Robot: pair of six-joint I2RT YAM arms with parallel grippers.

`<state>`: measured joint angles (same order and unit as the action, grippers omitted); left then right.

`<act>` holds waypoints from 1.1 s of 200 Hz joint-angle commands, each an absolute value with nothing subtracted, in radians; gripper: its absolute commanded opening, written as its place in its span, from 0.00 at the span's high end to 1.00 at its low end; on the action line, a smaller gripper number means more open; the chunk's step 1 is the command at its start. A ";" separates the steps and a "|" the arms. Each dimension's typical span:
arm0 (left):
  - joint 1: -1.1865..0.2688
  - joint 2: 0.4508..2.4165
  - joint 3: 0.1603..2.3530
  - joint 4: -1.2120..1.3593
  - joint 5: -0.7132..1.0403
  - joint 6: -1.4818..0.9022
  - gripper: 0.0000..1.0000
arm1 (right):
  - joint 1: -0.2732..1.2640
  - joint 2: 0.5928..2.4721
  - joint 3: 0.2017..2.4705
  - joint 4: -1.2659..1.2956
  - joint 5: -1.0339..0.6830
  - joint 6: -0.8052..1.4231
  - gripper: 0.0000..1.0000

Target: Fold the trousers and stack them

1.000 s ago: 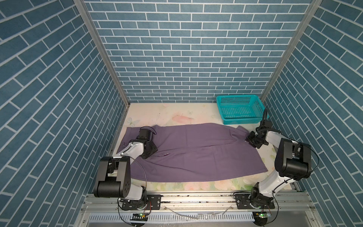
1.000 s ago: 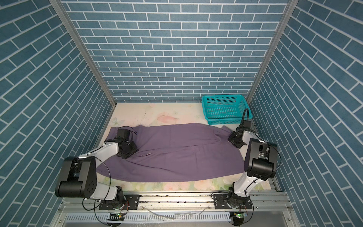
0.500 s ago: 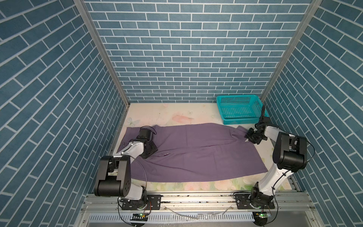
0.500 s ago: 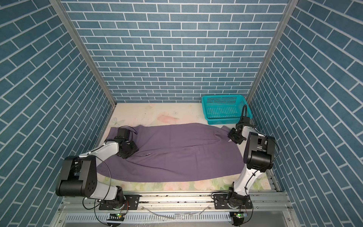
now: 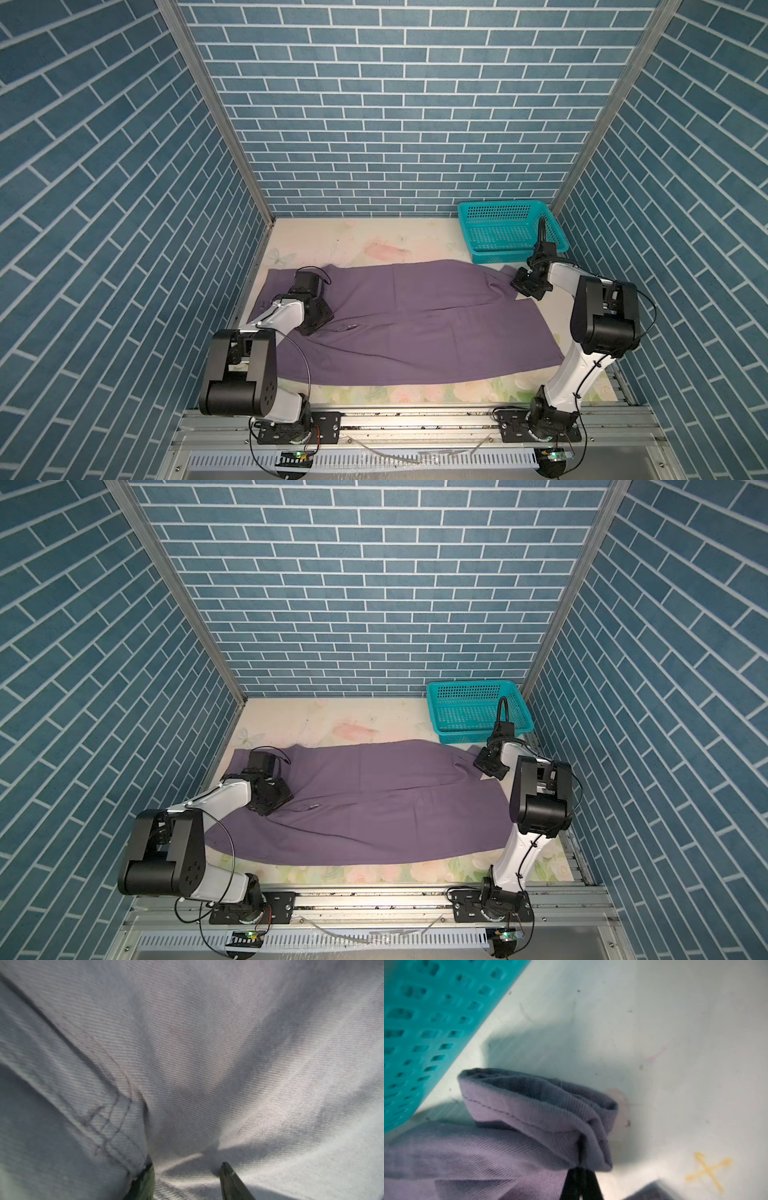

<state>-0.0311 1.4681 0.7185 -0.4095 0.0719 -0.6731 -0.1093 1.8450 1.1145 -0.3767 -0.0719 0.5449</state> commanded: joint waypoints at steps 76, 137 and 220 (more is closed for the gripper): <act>-0.023 1.493 0.683 -0.504 0.105 -0.652 0.48 | -0.337 1.629 0.834 -0.419 -0.149 0.681 0.57; -0.023 1.366 0.729 -0.590 0.110 -0.654 0.45 | -0.337 1.522 0.938 -0.477 -0.205 0.673 0.72; -0.023 1.322 0.701 -0.552 0.122 -0.669 0.44 | -0.337 1.623 0.966 -0.486 -0.178 0.632 0.61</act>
<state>-0.0292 1.3045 0.7166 -0.5514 0.1135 -0.6651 -0.3344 1.5845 0.9249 -0.4648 -0.1913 0.6491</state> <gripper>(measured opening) 0.557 0.403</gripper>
